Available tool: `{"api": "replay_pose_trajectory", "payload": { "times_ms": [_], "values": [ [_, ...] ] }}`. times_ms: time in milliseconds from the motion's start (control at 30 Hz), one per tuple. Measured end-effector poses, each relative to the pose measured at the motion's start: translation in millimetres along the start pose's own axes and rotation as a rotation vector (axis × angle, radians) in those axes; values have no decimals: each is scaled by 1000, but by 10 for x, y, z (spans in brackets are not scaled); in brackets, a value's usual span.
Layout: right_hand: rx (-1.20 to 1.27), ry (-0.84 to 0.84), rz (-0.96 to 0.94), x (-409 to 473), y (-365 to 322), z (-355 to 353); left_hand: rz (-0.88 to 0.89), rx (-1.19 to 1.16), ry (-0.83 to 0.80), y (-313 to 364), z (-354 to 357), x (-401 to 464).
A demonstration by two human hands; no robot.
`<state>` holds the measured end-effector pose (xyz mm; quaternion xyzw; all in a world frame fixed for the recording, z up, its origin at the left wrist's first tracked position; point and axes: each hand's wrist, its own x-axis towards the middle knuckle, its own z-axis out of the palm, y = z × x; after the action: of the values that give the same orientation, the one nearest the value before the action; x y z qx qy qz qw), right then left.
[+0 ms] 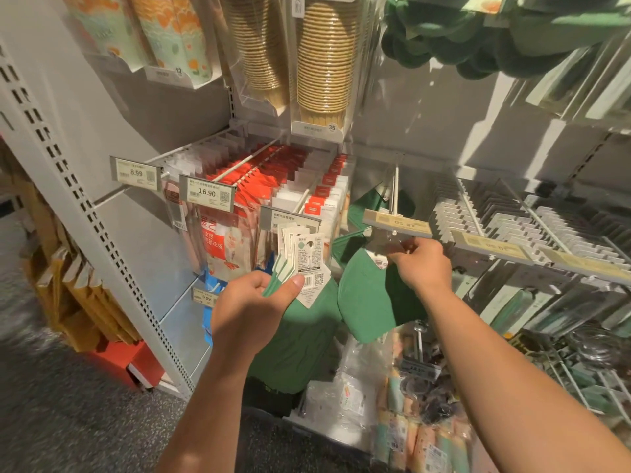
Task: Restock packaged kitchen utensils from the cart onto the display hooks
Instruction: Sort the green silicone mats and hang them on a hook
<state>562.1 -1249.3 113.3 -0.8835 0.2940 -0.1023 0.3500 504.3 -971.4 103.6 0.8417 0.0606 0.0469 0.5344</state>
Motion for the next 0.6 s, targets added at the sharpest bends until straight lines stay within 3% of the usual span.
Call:
{"api": "replay_pose_trajectory", "payload": {
  "times_ms": [300, 600],
  "values": [
    [37, 4, 135, 197, -99, 64, -60, 3, 23, -24, -12, 56],
    [323, 148, -61, -340, 62, 174, -60, -117, -19, -31, 80, 38]
  ]
}}
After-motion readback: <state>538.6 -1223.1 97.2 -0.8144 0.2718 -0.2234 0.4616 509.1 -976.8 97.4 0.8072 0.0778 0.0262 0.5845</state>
